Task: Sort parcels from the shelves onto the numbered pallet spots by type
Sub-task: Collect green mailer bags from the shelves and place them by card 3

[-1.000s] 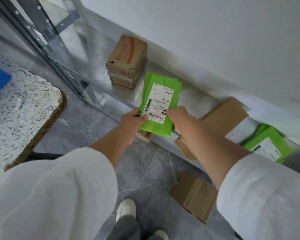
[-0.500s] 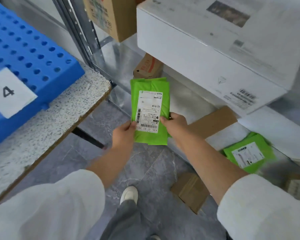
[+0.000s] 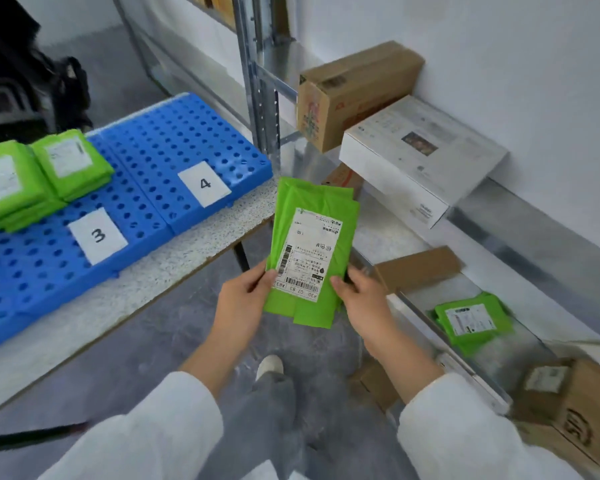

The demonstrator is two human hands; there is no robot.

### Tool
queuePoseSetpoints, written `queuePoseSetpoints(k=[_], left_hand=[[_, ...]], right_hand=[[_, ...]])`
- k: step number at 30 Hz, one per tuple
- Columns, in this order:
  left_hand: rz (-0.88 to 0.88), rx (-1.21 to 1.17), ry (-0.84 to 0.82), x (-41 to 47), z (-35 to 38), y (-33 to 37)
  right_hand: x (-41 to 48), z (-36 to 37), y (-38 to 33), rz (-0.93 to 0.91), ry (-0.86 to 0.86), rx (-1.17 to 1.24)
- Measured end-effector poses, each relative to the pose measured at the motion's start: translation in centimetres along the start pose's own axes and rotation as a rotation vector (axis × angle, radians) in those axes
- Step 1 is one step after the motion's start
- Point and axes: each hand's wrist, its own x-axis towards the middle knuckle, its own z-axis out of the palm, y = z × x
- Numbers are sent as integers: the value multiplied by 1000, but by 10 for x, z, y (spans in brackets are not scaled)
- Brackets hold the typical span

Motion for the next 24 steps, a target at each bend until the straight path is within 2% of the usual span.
queuePoseSetpoints(k=[5, 12, 19, 24], left_hand=[[-46, -271, 107, -52, -42, 21], [-26, -416, 243, -79, -100, 38], [21, -494, 427, -69, -202, 44], [-38, -560, 528, -53, -275, 23]], right_hand=[[-44, 13, -33, -80, -72, 36], [-63, 59, -88, -164, -193, -49], [-47, 165, -146, -248, -319, -68], [-36, 253, -175, -300, -392, -153]])
